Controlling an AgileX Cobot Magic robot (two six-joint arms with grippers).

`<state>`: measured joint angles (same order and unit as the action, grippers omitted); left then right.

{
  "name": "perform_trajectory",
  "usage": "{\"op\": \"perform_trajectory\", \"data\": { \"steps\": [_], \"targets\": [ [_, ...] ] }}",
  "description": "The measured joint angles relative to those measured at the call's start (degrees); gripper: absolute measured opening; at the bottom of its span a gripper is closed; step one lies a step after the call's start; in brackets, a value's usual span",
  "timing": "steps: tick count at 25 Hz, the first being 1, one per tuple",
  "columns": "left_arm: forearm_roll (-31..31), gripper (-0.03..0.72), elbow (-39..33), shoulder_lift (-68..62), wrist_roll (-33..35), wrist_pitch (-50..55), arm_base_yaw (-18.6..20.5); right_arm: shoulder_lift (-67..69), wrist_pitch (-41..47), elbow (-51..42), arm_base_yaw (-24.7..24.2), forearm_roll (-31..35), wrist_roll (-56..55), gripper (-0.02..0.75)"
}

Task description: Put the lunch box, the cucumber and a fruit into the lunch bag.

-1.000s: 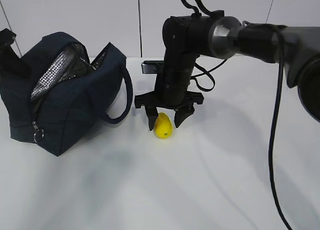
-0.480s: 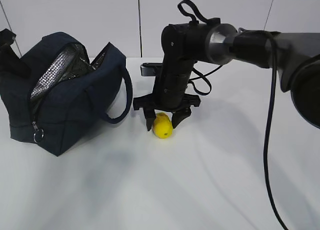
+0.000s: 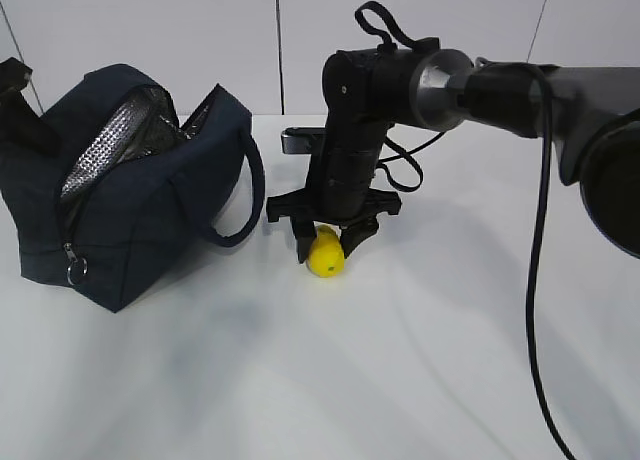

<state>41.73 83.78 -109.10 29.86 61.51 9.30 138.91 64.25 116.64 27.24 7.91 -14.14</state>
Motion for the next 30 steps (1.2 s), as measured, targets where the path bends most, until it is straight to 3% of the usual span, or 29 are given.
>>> {"op": "perform_trajectory", "data": {
  "steps": [6, 17, 30],
  "targets": [
    [-0.1, -0.004, 0.0, 0.0, 0.0, -0.5, 0.0, 0.0, 1.8, 0.0, 0.0, 0.0, 0.0, 0.369],
    [-0.2, -0.004, 0.0, 0.0, 0.0, -1.4, 0.0, -0.2, 5.6, 8.7, 0.0, 2.9, 0.0, 0.357],
    [-0.4, -0.004, 0.0, 0.0, -0.1, -2.3, 0.0, -6.1, 6.2, 15.8, 0.0, 31.9, 6.5, 0.355]
  ]
}}
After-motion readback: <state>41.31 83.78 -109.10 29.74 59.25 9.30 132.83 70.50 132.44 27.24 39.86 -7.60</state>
